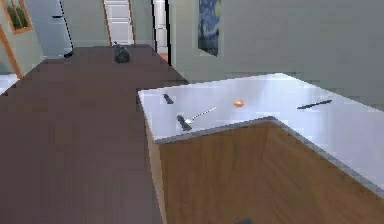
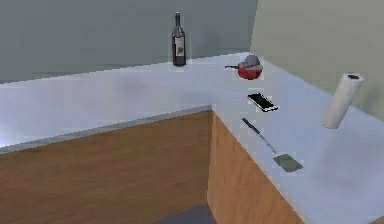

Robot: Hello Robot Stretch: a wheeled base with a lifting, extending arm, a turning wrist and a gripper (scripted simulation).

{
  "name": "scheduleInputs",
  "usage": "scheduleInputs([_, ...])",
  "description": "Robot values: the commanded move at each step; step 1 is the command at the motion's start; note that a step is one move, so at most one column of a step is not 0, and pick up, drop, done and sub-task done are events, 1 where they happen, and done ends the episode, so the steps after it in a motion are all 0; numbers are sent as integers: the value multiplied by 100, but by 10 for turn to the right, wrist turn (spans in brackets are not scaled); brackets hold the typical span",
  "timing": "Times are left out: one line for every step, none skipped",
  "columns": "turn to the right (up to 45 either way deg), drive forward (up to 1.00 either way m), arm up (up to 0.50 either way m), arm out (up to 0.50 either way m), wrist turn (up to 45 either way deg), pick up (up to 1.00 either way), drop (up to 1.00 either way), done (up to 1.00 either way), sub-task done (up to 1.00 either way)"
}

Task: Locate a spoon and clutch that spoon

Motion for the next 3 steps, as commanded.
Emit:
scheduleInputs([0,35,0,0,0,0,0,0,0])
scheduleInputs([-450,0,0,0,0,0,0,0,0])
scheduleInputs([-360,0,0,0,0,0,0,0,0])
